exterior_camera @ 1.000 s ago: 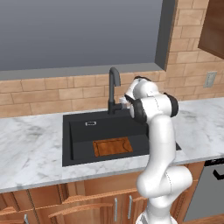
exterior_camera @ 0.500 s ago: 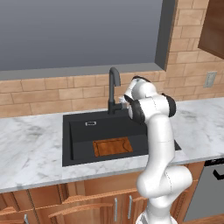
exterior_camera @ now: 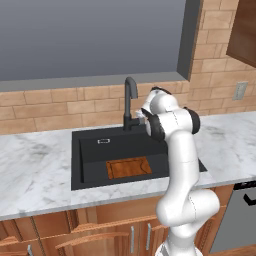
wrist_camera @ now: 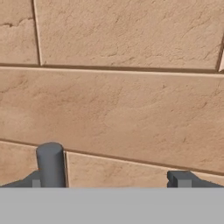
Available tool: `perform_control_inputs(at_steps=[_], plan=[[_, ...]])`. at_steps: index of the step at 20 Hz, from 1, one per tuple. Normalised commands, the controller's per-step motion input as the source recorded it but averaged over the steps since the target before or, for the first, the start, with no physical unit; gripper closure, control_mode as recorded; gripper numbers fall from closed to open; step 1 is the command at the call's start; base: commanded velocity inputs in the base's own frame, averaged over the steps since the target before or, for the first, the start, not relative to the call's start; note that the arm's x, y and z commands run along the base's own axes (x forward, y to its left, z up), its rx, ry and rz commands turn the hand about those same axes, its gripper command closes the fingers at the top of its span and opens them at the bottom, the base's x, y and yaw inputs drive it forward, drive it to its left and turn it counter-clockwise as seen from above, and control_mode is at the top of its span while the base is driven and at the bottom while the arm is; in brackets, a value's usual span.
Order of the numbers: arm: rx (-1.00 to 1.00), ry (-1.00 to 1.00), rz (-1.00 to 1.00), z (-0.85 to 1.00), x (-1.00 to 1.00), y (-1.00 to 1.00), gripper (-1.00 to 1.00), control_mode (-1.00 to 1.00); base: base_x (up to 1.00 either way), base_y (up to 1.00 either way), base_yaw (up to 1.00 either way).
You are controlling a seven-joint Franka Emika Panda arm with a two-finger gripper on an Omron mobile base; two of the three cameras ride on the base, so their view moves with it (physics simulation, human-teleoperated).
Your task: Turn on the sink faucet with hot water and rinse the cutting board for ten seconds, then turn off the faucet. Push the cutting board to reach the water if necessary.
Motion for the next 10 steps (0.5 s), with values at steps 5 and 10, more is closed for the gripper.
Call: perform_control_inputs(at_steps=[5,10], plan=[[0.00,0.00,0.00,0.00,0.13,0.00,-1.00,-1.00,0.00,0.00,0.00],[0.00,0.00,0.00,0.00,0.01,0.00,-1.00,-1.00,0.00,0.00,0.00]])
